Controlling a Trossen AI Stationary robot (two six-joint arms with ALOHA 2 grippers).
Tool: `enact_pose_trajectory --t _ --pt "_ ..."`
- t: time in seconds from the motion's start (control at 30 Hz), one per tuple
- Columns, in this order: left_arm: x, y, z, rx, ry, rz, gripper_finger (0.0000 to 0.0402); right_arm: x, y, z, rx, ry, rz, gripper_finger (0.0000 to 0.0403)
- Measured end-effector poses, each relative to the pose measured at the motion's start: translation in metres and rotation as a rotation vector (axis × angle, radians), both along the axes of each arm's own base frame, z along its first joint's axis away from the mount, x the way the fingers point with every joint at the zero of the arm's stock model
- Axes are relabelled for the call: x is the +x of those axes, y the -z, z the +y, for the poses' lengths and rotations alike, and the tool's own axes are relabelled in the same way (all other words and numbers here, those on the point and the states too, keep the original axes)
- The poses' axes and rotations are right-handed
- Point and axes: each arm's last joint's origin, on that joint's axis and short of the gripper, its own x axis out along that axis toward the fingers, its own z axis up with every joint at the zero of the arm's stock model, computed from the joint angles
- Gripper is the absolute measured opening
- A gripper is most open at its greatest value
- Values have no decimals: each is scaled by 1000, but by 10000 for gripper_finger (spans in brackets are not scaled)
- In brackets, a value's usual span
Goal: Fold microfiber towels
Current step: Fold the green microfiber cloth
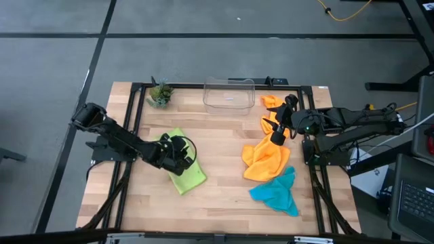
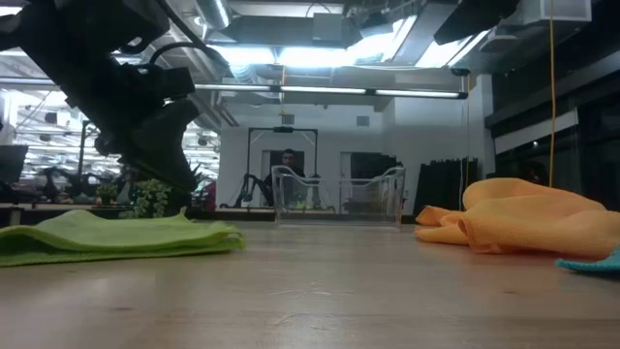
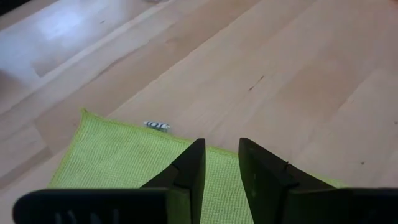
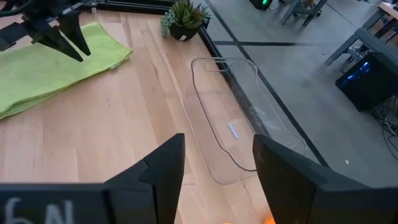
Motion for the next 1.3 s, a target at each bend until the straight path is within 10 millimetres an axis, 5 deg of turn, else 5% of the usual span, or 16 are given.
enact_pose_trajectory --t 1.3 --pt "2 -5 3 135 -46 -69 90 0 0 0 -1 -2 0 193"
